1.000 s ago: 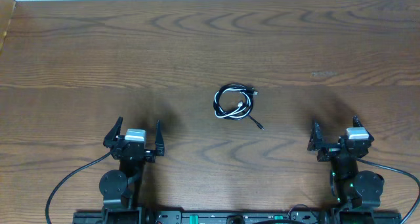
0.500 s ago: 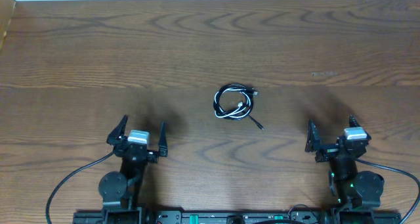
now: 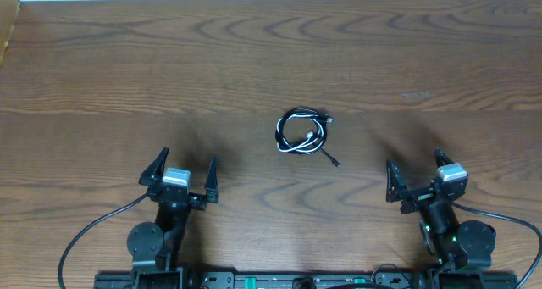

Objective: Untangle cables
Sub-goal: 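Reach the left gripper forward and grasp the black-and-white cable bundle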

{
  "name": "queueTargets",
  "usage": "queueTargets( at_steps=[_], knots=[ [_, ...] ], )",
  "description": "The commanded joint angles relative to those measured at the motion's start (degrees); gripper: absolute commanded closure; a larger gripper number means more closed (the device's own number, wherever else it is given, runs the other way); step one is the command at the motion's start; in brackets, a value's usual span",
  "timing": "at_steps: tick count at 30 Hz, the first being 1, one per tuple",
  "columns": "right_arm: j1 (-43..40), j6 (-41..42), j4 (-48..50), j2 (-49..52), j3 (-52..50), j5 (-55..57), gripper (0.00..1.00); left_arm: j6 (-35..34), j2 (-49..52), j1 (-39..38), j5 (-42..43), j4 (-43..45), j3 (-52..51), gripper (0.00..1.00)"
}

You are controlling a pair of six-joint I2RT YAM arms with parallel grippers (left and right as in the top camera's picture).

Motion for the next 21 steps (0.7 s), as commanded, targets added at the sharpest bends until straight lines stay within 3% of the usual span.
queueTargets(
  at_steps=[1, 10, 14, 21],
  knots=[
    [0.26, 2.01, -2.21, 0.63, 2.12, -4.04, 0.01, -0.35, 2.78, 0.31, -0.92, 0.09, 2.29, 0.02],
    [0.17, 2.78, -2.45, 17.18, 15.08, -4.76, 0.01, -0.31, 25.07, 0.28, -0.85, -1.60, 16.74, 0.02],
    [-0.83, 2.78, -5.14, 29.75, 25.90, -8.83, 0.01, -0.28, 36.06, 0.28, -0.83, -8.02, 28.41, 0.02],
    [-4.81, 0.44, -19.21, 53.16, 46.53, -17.03, 0.01, -0.33, 54.40, -2.49, 1.31, -24.37, 50.49, 0.02]
  ],
)
